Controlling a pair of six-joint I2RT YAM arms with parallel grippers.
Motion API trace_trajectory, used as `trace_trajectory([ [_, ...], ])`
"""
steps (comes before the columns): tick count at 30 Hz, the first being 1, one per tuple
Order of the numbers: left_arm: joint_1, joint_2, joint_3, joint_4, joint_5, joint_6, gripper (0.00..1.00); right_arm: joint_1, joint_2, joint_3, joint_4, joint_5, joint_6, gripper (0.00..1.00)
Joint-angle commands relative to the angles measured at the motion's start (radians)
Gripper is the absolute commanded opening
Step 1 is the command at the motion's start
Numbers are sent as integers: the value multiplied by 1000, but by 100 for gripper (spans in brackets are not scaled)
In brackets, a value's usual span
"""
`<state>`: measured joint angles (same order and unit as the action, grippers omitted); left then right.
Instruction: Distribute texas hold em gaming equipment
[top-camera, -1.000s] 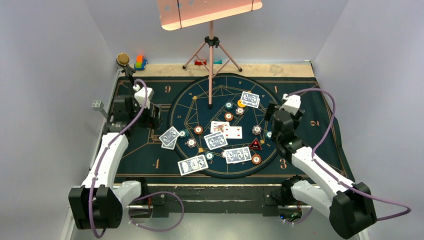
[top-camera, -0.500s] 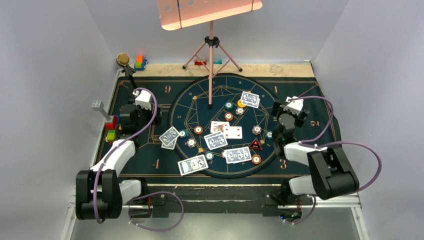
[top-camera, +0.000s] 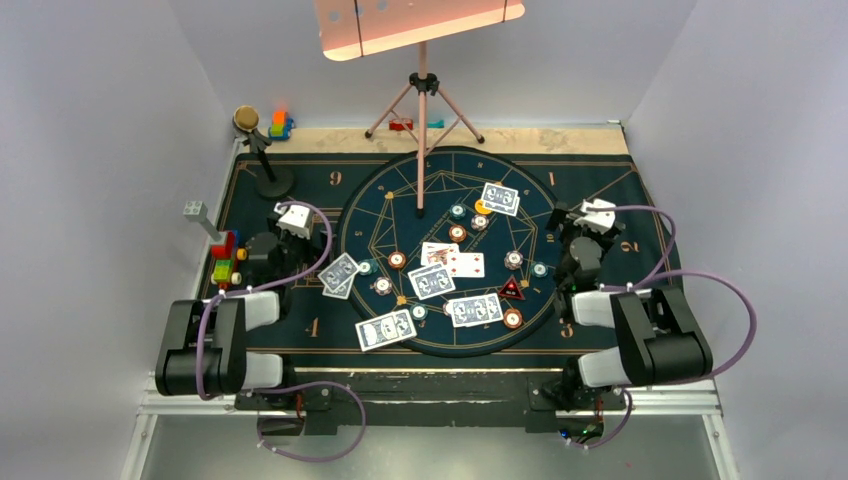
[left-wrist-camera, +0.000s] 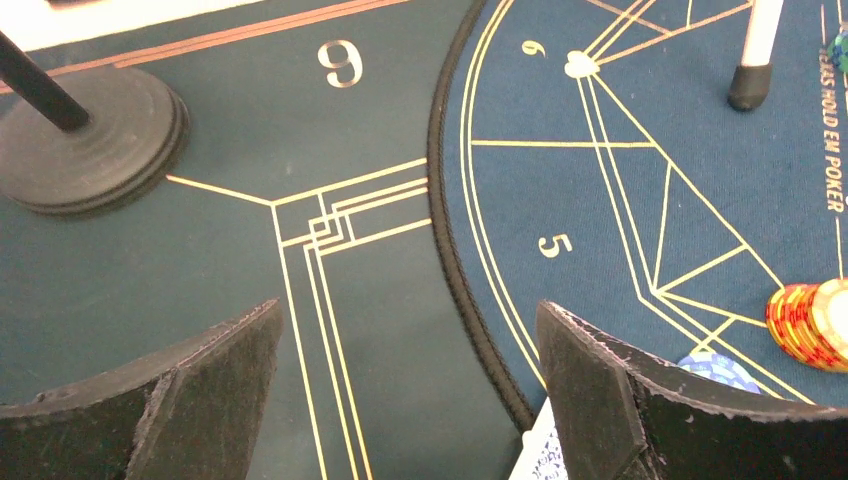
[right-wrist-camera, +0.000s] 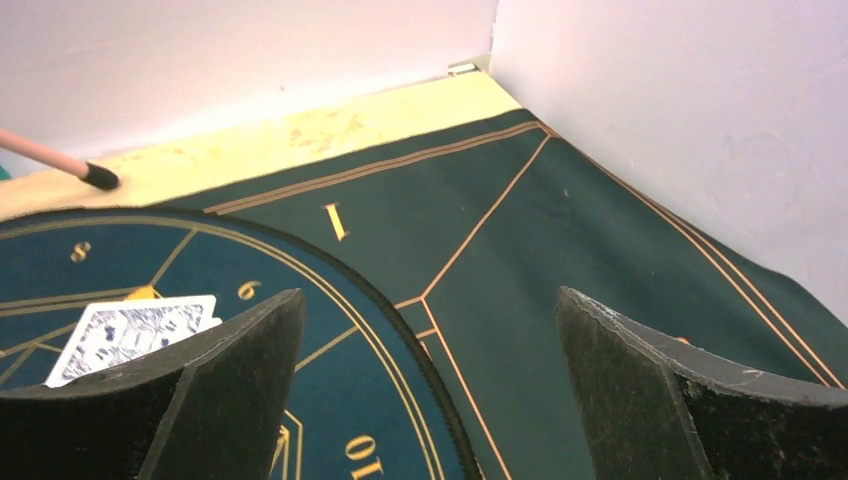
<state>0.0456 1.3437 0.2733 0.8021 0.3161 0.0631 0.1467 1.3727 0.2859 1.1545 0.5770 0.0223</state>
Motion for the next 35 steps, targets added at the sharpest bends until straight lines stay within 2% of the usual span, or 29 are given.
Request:
trace_trajectory([
  [1,9,8,16,161,-13,-19,100,-31,18,3,56,-124,5,98],
  [3,7,0,24,135,-25,-23,100,-90,42,10,91,-172,28,98],
  [4,7,9,17,164,-25,-26,100,-94,18,21,21,-181,54,98],
  [5,7,9,19,158,-25,-24,100,-97,13,19,28,-181,59,98],
  [6,7,3,22,142,-34,-25,100,-96,32,9,86,-179,37,98],
  [8,7,8,24,151,-34,-30,100,-97,14,13,36,-184,47,98],
  [11,7,9,25,147,-37,-29,100,-97,22,-4,80,-159,33,98],
  [30,7,10,33,135,-36,-29,100,-97,17,-1,64,-162,33,98],
  [35,8,37,17,222,-35,-43,100,-97,17,-1,63,-161,33,98],
])
